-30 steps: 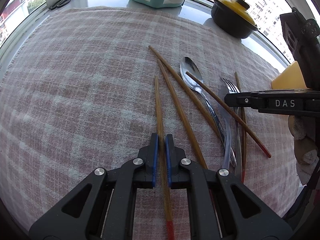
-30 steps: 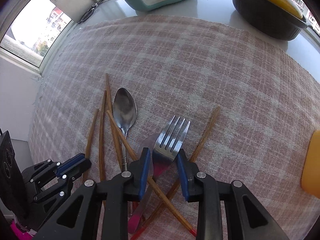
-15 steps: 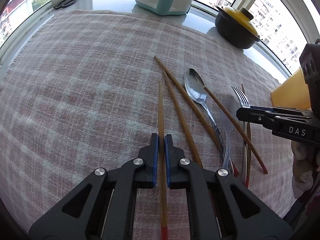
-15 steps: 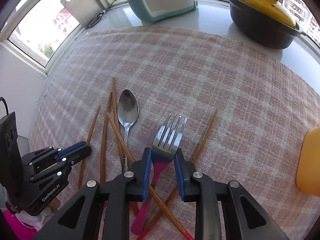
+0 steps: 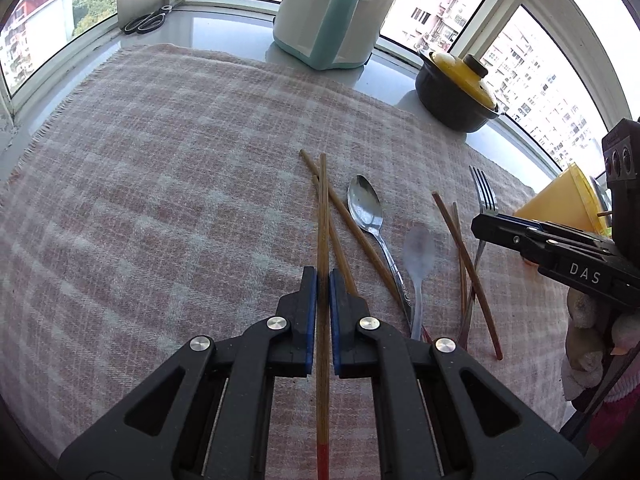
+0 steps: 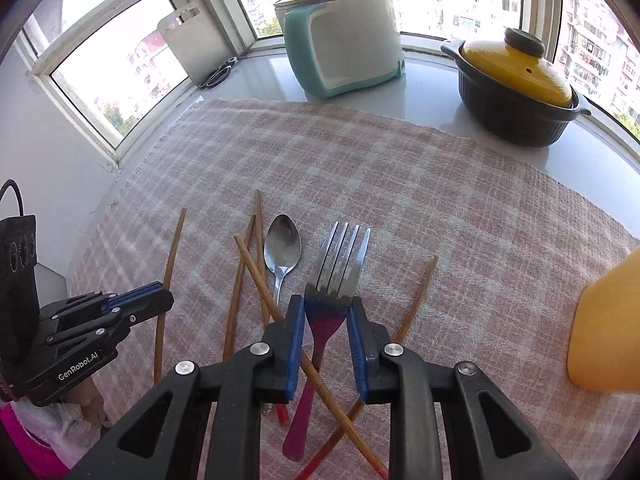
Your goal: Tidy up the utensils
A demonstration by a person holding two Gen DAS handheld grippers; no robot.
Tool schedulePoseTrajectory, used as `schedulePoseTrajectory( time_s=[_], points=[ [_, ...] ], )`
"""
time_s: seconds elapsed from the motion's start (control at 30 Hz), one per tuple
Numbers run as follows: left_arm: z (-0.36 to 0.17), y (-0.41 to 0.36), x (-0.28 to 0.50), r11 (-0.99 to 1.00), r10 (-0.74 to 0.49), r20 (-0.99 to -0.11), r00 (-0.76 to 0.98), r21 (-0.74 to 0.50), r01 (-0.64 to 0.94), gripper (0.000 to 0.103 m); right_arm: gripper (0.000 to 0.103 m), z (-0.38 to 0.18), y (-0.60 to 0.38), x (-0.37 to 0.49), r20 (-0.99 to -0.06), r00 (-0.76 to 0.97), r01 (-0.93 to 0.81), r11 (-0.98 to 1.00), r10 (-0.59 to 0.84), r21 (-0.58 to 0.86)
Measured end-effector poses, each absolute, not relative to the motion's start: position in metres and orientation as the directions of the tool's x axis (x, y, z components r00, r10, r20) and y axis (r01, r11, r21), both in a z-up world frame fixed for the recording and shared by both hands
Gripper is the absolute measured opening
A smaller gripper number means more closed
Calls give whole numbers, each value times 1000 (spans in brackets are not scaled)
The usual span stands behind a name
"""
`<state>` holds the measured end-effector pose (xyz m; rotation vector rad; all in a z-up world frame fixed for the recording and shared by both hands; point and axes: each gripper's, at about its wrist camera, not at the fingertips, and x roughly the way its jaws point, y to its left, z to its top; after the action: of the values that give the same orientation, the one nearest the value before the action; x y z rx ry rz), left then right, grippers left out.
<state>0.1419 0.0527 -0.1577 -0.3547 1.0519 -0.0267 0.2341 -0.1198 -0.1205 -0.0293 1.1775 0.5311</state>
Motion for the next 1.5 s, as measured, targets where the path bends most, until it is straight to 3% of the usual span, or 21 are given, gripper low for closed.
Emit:
schedulePoseTrajectory(
  time_s=[0.67,0.7,1.13,1.5],
  points=[
    [-112,28,142,944,-208,-783,586,-318,-88,4,19,-73,-146,224,-818,419,-402,888,394,222],
    [-109,26,142,944,-212,-778,591,-320,-83,4,0,-70,-147,222,-814,425,-402,888,396,222],
    [-85,-2,148,945,-236,-742,627,-325,-28,4,0,-47,-179,212,-776,491,-381,899,394,216],
    [-46,-32,156,927,-285,-662,693,-373,25,4,0,-4,-219,195,-720,555,-379,897,416,227]
  ],
)
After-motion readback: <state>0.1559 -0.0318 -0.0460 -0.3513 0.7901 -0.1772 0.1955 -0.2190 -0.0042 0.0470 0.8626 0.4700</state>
